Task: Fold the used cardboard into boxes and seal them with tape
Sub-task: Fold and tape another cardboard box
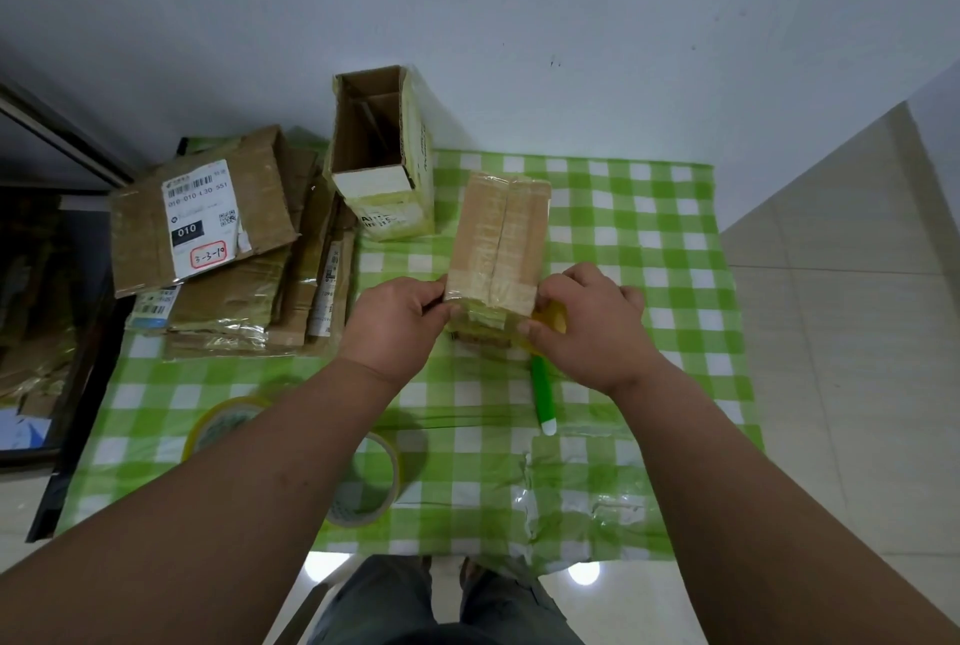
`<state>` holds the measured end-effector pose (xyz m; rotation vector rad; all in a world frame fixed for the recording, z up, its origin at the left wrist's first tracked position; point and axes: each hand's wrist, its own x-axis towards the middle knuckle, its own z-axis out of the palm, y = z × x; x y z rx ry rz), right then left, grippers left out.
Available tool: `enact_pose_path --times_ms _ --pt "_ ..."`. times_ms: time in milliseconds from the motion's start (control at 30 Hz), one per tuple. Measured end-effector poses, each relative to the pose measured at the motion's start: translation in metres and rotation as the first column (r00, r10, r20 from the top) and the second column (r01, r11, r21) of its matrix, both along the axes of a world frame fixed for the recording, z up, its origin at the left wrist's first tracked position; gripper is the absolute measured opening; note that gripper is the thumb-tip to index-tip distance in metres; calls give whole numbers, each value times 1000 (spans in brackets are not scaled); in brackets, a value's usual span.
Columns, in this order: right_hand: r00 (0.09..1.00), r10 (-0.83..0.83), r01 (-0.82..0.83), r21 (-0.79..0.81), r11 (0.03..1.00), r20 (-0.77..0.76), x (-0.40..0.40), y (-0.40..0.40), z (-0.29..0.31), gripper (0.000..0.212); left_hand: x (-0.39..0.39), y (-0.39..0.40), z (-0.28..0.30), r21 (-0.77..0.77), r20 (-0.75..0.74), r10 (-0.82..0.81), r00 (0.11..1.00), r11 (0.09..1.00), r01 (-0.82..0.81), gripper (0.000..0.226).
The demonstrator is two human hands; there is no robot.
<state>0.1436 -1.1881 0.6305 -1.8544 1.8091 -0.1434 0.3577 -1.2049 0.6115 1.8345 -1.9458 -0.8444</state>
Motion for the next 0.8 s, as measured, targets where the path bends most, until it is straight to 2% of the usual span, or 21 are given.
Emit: enact_pose_path --times_ms 100,200,333,400,467,533,633,800 --pt "972 -121 94 139 986 200 -5 -2 2 26 2 -1 0 32 -26 8 1000 999 -7 23" --pt "893 -248 178 212 961 375 -6 1 6 29 8 -6 4 64 -80 52 995 997 -47 27" --pt "716 -431 282 336 898 550 9 13 11 28 7 -24 11 167 -174 203 964 970 -174 37" --pt "619 -518 347 386 855 591 21 20 7 27 0 -29 14 207 -281 192 940 969 -136 43" --pt "498 -592 399 439 805 633 31 26 2 25 -10 -28 22 242 -371 106 923 970 -14 47" --pt "412 -632 408 487 772 656 40 33 -5 24 -16 -24 26 243 -331 -21 943 964 107 66" --pt "369 -650 411 510 756 665 49 41 -13 23 -18 -22 26 196 -139 -152 978 964 178 90" --pt "366 -625 308 544 780 690 53 46 -12 30 -16 -33 26 108 109 -221 969 972 209 90"
